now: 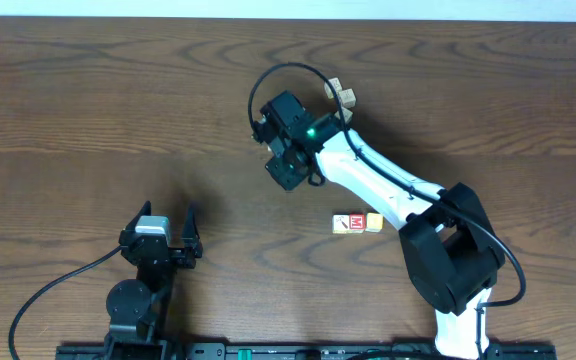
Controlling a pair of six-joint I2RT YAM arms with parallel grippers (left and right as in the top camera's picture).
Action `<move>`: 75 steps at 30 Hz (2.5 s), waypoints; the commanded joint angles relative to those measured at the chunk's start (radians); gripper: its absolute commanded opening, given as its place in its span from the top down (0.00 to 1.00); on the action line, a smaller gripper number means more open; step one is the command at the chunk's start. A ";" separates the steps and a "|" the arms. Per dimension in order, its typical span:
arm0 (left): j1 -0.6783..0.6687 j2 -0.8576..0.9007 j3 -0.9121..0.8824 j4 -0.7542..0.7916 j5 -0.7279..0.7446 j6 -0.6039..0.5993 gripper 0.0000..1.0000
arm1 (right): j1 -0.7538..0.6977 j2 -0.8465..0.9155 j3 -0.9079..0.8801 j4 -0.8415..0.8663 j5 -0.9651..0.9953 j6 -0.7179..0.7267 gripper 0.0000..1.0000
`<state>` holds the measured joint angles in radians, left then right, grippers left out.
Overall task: Lift 4 blocks
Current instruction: 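Lift green block and carry it toward the front block row, then lower green block beside the yellow block at the row's end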
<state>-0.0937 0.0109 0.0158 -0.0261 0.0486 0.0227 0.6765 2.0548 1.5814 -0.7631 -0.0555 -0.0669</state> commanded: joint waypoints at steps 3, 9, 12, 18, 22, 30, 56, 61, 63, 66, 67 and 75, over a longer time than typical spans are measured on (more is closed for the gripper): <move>-0.002 -0.004 -0.012 -0.044 -0.016 -0.005 0.27 | -0.005 -0.030 0.087 -0.018 0.002 0.086 0.69; -0.002 -0.004 -0.012 -0.044 -0.016 -0.005 0.27 | -0.053 -0.093 0.096 -0.044 0.002 0.179 0.75; -0.002 -0.004 -0.012 -0.044 -0.016 -0.005 0.27 | -0.101 -0.142 0.096 -0.085 0.002 0.187 0.78; -0.002 -0.004 -0.012 -0.044 -0.016 -0.005 0.27 | -0.211 -0.244 0.096 -0.164 0.002 0.186 0.78; -0.002 -0.004 -0.012 -0.044 -0.016 -0.005 0.27 | -0.278 -0.305 0.096 -0.228 0.002 0.186 0.76; -0.002 -0.004 -0.012 -0.044 -0.016 -0.005 0.27 | -0.356 -0.351 0.090 -0.427 0.042 0.216 0.71; -0.002 -0.004 -0.012 -0.044 -0.016 -0.005 0.27 | -0.355 -0.351 -0.435 -0.259 0.073 0.389 0.83; -0.002 -0.004 -0.012 -0.044 -0.015 -0.005 0.27 | -0.355 -0.351 -0.455 -0.250 0.075 0.402 0.82; -0.002 -0.004 -0.012 -0.044 -0.016 -0.005 0.27 | -0.355 -0.351 -0.463 -0.249 0.087 0.426 0.82; -0.002 -0.004 -0.012 -0.044 -0.016 -0.005 0.27 | -0.355 -0.351 -0.473 -0.250 0.114 0.457 0.82; -0.002 -0.004 -0.012 -0.044 -0.016 -0.005 0.27 | -0.355 -0.351 -0.475 -0.250 0.118 0.464 0.82; -0.002 -0.004 -0.012 -0.044 -0.016 -0.005 0.27 | -0.355 -0.351 -0.476 -0.250 0.116 0.467 0.82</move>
<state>-0.0937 0.0109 0.0158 -0.0261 0.0486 0.0227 0.3340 1.7126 1.1110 -1.0122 0.0444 0.3794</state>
